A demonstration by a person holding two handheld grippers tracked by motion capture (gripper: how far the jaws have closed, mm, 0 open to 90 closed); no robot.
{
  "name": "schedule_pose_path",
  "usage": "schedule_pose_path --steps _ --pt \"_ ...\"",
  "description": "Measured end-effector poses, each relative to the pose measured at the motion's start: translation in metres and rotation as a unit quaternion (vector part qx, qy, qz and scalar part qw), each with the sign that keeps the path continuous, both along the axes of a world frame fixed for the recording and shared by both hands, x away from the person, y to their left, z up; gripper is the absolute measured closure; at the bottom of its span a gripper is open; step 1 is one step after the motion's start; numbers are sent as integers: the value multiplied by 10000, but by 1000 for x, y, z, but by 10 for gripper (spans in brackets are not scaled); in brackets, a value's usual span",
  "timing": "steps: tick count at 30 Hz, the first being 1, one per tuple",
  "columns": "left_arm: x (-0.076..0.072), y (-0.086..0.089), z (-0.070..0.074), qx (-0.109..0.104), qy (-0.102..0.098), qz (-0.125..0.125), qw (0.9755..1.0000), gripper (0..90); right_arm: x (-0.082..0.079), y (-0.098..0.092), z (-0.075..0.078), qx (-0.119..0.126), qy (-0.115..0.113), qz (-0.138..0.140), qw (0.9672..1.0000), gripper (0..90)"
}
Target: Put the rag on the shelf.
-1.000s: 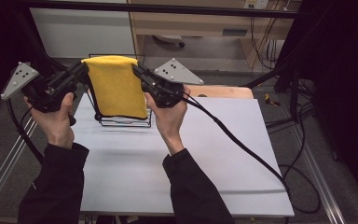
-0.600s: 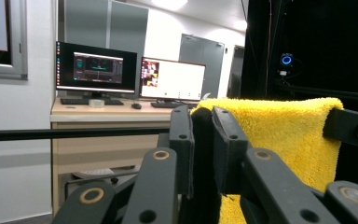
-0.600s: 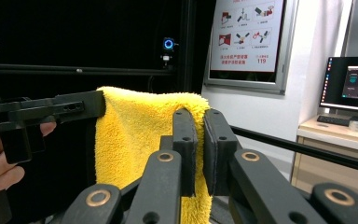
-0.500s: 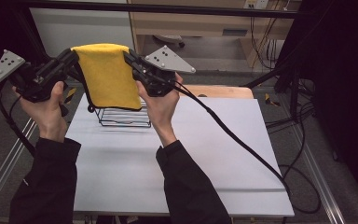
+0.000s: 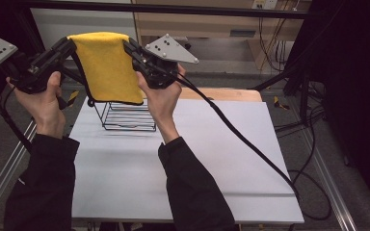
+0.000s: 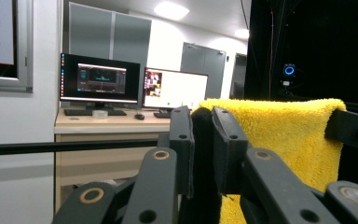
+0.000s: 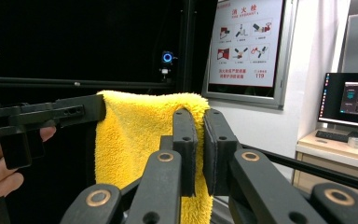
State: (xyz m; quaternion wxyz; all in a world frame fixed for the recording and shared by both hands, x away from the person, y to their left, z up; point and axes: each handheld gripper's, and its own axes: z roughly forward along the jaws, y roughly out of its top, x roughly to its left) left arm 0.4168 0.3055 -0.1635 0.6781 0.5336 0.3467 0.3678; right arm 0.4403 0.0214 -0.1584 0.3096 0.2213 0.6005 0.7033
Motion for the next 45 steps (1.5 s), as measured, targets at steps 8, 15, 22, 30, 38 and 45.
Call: schedule_pose_path --steps 8,15,22,30,38,45 --pt "9 3 14 25 -25 82 10000 792 8 5 15 -59 -98 -57 9999 850" --pt "16 10 25 17 -66 153 9999 792 14 14 26 -55 -168 -82 9998 850" --pt "26 13 30 22 -126 180 9998 792 22 20 32 -39 -208 -126 9997 850" --pt "40 12 36 87 -123 208 9997 791 37 20 36 0 -163 -206 9997 850" --pt "56 8 42 143 -90 219 9996 791 49 19 38 28 -160 -284 9995 850" --pt "69 5 46 268 -89 259 9993 791 56 18 40 24 -193 -355 9992 850"
